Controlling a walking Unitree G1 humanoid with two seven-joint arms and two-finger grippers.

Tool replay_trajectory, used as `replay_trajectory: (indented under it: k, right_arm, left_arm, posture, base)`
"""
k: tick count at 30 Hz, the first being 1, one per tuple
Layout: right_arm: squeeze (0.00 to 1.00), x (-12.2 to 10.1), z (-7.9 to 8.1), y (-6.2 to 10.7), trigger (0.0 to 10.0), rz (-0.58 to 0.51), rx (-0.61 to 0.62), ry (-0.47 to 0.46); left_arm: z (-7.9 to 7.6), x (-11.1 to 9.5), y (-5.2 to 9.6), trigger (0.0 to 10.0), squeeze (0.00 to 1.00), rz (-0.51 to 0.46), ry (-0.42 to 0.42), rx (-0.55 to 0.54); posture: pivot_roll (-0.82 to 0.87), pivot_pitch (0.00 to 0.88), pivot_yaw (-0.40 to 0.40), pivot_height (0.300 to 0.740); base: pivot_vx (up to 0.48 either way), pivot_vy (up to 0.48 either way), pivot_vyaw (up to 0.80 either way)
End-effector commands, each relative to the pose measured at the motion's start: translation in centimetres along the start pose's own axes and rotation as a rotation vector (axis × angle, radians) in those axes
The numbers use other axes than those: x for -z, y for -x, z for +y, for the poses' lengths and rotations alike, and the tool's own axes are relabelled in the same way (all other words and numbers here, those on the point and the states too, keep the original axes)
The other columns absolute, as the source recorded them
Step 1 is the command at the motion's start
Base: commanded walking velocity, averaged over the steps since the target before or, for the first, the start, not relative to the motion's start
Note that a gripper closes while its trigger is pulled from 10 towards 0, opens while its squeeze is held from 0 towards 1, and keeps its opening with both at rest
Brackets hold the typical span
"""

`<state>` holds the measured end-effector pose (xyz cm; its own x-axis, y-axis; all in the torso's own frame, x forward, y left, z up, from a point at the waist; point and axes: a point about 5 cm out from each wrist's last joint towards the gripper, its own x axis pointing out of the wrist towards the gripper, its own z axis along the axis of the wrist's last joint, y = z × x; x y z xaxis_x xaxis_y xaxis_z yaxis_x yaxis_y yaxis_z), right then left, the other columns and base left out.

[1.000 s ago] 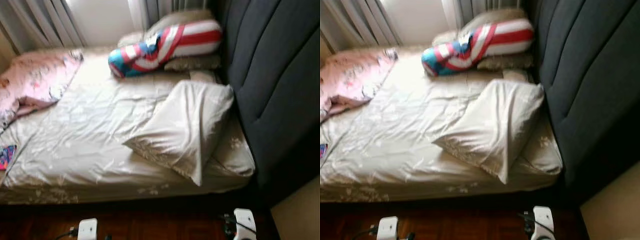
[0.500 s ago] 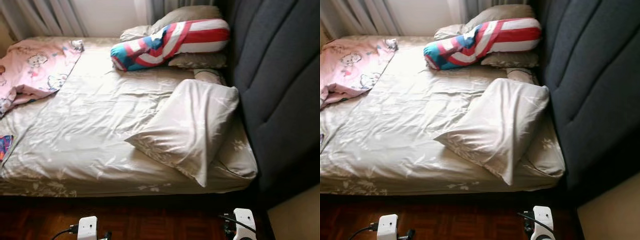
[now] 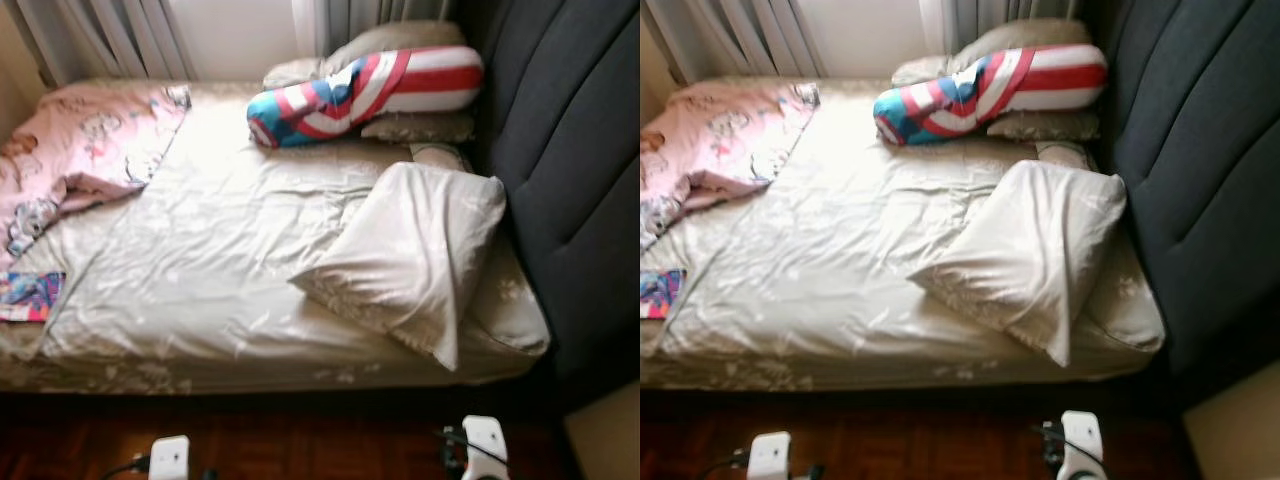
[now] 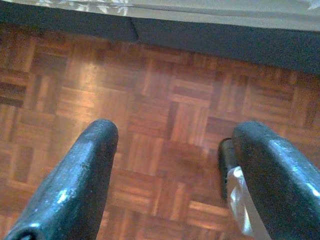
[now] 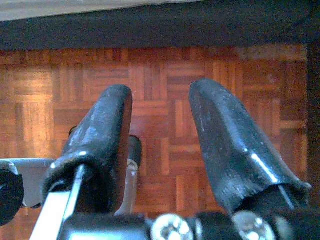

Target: Clean up the room

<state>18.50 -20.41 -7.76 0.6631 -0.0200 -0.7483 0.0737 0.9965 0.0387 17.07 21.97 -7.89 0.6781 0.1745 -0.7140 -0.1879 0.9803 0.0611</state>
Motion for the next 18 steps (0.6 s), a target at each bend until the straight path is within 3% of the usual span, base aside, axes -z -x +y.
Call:
replay_trajectory:
  k: [1, 18]
  right_arm:
    - [0.00, 0.40, 0.13, 0.07, 10.0, 0.013, -0.003, -0.006]
    - [0.00, 0.35, 0.21, 0.05, 10.0, 0.009, -0.003, -0.010]
  left_arm:
    - [0.36, 0.73, 0.21, 10.0, 0.00, 0.032, -0.007, -0.006]
    - [0.13, 0.56, 0.12, 10.0, 0.00, 0.030, -0.020, 0.001]
  posture:
    - [-0.05, 0.086, 0.010, 0.740]
    - [-0.04, 0.077, 0.012, 0.740]
  base:
    - [0.000, 0.000, 0.00]
    - [0.000, 0.000, 0.00]
